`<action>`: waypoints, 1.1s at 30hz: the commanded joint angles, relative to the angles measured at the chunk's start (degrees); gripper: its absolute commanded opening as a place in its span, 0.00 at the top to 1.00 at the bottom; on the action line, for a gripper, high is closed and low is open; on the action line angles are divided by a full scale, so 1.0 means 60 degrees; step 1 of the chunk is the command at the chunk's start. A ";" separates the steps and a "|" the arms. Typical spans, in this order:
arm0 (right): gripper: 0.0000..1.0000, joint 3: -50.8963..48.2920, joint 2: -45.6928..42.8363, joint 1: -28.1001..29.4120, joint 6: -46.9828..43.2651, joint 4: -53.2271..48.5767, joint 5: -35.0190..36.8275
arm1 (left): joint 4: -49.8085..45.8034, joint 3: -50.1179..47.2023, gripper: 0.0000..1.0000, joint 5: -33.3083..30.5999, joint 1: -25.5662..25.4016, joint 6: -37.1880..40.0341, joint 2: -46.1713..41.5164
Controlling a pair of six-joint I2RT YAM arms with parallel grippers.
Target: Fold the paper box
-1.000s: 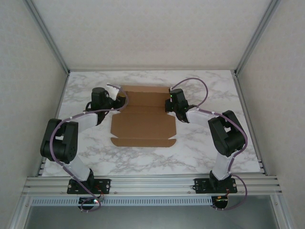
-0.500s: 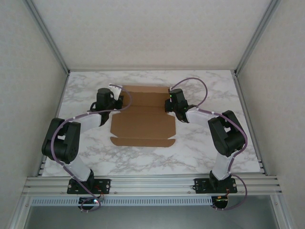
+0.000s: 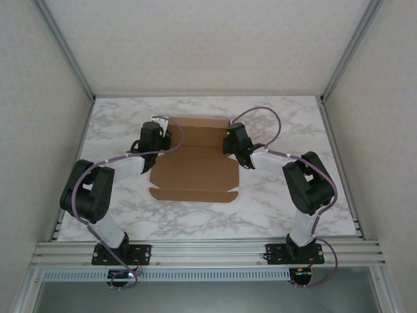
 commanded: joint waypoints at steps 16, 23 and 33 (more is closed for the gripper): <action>1.00 0.0278 -0.0219 0.0231 0.1140 -0.1835 0.0899 | -0.1059 0.0478 0.70 -0.0663 -0.0075 -0.2290 0.0145; 1.00 -0.0036 -0.0454 0.0157 0.0709 -0.1434 0.1317 | -0.0743 -0.0242 0.59 0.0086 -0.0067 -0.2916 -0.0539; 1.00 -0.0045 -0.0887 0.0131 0.0810 -0.1368 0.2055 | -0.0654 -0.1368 0.54 0.0791 -0.0143 -0.3791 -0.2036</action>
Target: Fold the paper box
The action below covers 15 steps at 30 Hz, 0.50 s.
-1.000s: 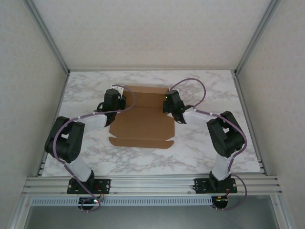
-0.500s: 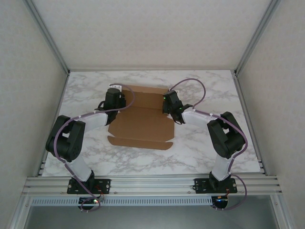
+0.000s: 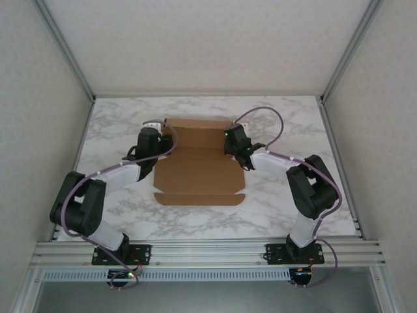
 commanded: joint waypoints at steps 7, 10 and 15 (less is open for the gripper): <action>1.00 -0.0167 -0.0374 -0.0024 0.0127 -0.0076 0.0828 | 0.0670 -0.1009 0.53 -0.0342 -0.0170 -0.0714 -0.0576; 1.00 -0.0119 -0.0357 0.0111 0.0250 -0.0084 0.0770 | 0.0737 -0.0765 0.53 -0.0311 -0.0311 -0.0680 -0.0318; 1.00 -0.0184 -0.0330 0.0185 0.0258 -0.0078 0.0743 | 0.0789 -0.0487 0.53 -0.0279 -0.0416 -0.0526 -0.0401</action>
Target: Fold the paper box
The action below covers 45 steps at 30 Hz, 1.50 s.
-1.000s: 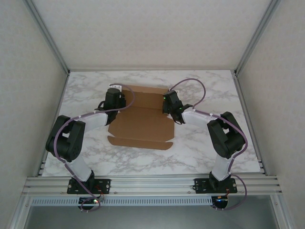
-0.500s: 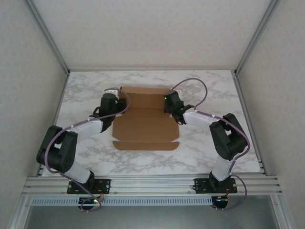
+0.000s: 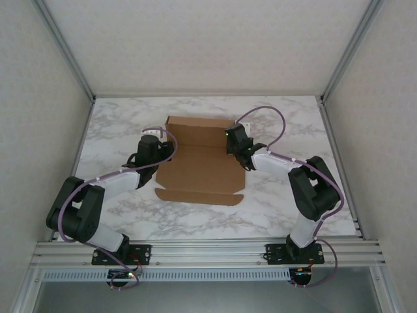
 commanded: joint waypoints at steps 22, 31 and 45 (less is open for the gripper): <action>1.00 -0.1252 -0.0043 0.0077 -0.0473 0.1694 0.0316 | 0.0995 0.0952 0.51 0.0497 0.0280 -0.0899 -0.1111; 1.00 -0.1291 0.0128 0.0084 -0.0500 0.1755 0.0300 | 0.1416 0.1057 0.55 0.1443 0.0242 -0.1399 0.0145; 1.00 -0.0923 0.0251 0.0076 -0.0478 0.1169 0.0460 | 0.1450 0.0576 0.56 0.1411 0.0393 -0.1417 -0.0074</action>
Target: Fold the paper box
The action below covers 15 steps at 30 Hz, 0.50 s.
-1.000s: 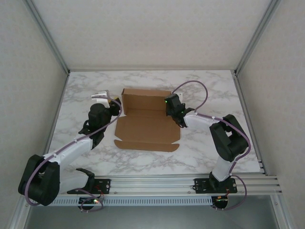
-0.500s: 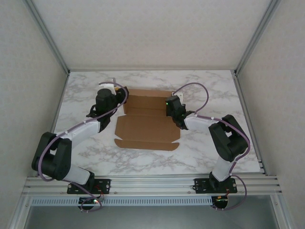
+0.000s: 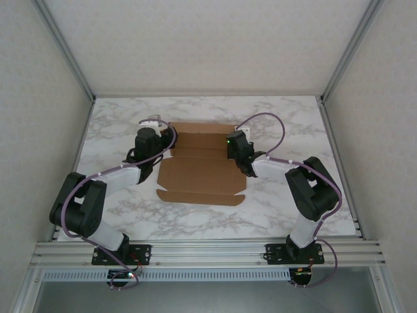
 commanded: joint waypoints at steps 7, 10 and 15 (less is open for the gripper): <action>1.00 0.0296 0.0314 -0.0020 0.0105 -0.0570 0.0144 | -0.0304 -0.0983 0.56 0.0062 0.0421 0.1806 -0.1944; 1.00 0.0355 0.0350 -0.0021 0.0120 -0.0573 0.0115 | -0.0047 -0.1743 0.56 0.0032 0.0277 0.1808 -0.2220; 1.00 0.0366 0.0420 -0.0058 0.0161 -0.0520 0.0013 | 0.0104 -0.1881 0.55 -0.0551 -0.0418 0.2365 -0.1510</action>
